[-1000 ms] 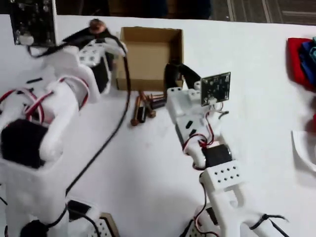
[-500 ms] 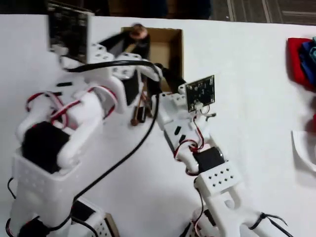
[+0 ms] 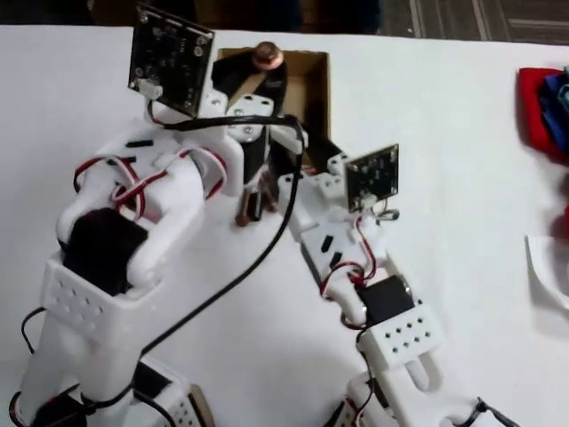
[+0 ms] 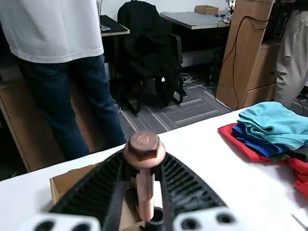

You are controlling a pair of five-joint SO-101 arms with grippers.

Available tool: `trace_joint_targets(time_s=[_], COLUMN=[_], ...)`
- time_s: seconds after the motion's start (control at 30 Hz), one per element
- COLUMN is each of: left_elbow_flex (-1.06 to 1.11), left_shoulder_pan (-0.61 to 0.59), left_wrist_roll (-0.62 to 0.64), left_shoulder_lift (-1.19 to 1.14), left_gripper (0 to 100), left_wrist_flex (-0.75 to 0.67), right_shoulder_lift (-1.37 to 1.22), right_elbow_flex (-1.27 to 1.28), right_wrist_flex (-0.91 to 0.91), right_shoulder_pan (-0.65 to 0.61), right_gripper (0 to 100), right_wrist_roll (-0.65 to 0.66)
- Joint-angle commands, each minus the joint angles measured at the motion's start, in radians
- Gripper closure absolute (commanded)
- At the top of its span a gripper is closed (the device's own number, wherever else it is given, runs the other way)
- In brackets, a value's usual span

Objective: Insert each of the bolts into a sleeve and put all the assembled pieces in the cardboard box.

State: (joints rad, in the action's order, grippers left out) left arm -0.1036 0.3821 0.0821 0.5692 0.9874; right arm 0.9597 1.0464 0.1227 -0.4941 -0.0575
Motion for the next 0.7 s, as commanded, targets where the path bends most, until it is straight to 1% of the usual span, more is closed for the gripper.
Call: trace_joint_targets(time_s=[0.0,0.1,0.37,0.5,0.67], left_elbow_flex=[-0.004,-0.013,-0.004,-0.004,-0.004], left_shoulder_pan=[0.005,0.005,0.005,0.003,0.005], left_wrist_roll=[-0.006,-0.006,-0.002,-0.002,0.0], left_shoulder_lift=[0.017,-0.006,-0.025,-0.025,-0.025], left_gripper=[98,98,98,98,98], left_wrist_flex=[-0.031,-0.031,-0.025,-0.023,-0.023], right_shoulder_lift=[0.038,0.038,0.044,0.12,0.154], right_elbow_flex=[-0.012,-0.011,-0.017,-0.011,-0.009], right_wrist_flex=[0.027,0.041,0.033,0.039,0.065], right_shoulder_pan=[-0.044,-0.076,-0.071,-0.071,-0.071], right_gripper=[97.7,97.7,97.7,97.7,97.7], right_wrist_roll=[-0.002,0.0,0.0,0.0,0.0])
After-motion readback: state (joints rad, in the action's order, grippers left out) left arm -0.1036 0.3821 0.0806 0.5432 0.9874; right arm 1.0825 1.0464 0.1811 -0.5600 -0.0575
